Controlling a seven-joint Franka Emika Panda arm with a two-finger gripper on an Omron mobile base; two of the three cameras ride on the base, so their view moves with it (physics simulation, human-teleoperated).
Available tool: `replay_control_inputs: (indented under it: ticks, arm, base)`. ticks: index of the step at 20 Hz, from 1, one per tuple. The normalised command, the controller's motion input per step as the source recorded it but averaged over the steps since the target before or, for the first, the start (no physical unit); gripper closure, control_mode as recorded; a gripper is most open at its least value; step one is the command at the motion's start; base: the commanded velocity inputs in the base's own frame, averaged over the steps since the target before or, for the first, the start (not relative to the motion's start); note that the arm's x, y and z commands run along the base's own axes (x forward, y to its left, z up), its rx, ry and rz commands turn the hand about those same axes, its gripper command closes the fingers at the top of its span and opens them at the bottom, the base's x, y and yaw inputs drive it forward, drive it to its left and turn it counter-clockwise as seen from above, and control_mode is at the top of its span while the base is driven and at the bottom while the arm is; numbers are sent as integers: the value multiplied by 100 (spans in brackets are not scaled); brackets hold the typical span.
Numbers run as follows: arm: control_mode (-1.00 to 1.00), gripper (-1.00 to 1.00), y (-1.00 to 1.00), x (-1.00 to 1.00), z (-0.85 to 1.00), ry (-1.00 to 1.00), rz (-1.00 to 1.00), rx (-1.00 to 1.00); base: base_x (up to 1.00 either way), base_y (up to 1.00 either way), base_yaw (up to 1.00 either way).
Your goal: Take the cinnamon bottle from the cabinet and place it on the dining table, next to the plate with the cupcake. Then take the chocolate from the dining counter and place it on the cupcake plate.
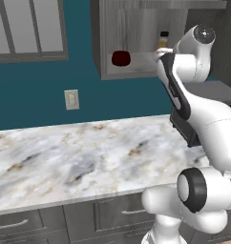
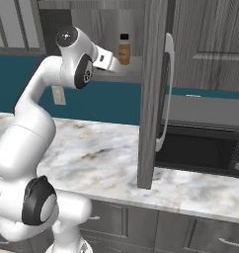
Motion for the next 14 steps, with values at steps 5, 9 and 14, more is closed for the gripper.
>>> replay_control_inputs:
  ticks: [5, 9, 14]
  arm:
    - [-100, -100, -4, 48, 6, 14, -8, 4]
    - [-100, -100, -4, 39, 2, 2, -7, 0]
    - [-100, -100, -2, 31, -2, -10, 0, -4]
  base:
    - [0, 0, 0]
    - [0, 0, 0]
    - [0, 0, 0]
